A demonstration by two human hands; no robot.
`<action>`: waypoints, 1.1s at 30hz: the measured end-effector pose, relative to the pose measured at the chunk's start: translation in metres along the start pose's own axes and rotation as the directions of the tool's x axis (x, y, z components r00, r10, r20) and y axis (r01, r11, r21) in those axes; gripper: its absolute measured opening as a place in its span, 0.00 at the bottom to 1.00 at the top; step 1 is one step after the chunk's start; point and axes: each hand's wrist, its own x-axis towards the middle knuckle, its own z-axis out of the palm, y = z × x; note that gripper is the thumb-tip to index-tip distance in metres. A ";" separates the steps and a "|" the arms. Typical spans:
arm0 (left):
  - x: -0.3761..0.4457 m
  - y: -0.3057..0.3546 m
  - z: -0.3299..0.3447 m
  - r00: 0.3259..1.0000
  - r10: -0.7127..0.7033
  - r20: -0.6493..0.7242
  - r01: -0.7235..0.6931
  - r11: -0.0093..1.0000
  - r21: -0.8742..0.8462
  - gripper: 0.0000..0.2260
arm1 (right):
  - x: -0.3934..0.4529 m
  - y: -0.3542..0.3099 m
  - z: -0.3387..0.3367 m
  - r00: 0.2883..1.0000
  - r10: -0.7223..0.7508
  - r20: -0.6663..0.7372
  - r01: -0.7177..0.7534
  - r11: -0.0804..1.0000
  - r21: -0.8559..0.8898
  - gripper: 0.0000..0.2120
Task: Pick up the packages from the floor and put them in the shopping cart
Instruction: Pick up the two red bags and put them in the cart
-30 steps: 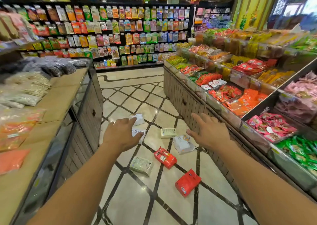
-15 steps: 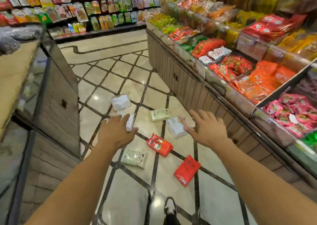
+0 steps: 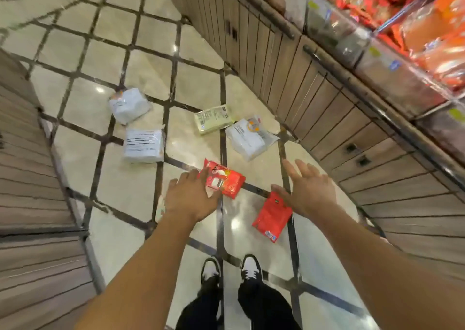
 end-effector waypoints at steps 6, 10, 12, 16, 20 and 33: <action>0.097 0.004 0.120 0.994 0.021 0.105 -0.018 0.999 -0.030 0.33 | 0.073 0.005 0.130 0.988 0.112 0.104 -0.121 0.990 0.076 0.36; 0.161 0.002 0.217 0.987 0.020 0.158 -0.011 0.998 -0.058 0.32 | 0.123 0.010 0.235 0.974 0.191 0.121 -0.204 0.972 0.114 0.36; 0.193 0.000 0.264 0.981 0.002 0.192 0.011 0.998 -0.066 0.33 | 0.148 0.013 0.284 0.966 0.217 0.139 -0.237 0.961 0.144 0.37; 0.253 -0.001 0.345 0.983 -0.034 0.178 0.049 0.996 -0.077 0.34 | 0.198 0.019 0.369 0.940 0.292 0.175 -0.324 0.925 0.198 0.38; 0.311 0.003 0.410 0.984 -0.110 0.141 0.127 0.985 -0.118 0.33 | 0.241 0.031 0.434 0.885 0.420 0.202 -0.458 0.862 0.218 0.36; 0.367 -0.001 0.523 0.808 -0.509 0.296 0.531 0.411 -0.741 0.56 | 0.280 0.071 0.560 0.339 0.682 0.648 -0.842 -0.087 0.532 0.72</action>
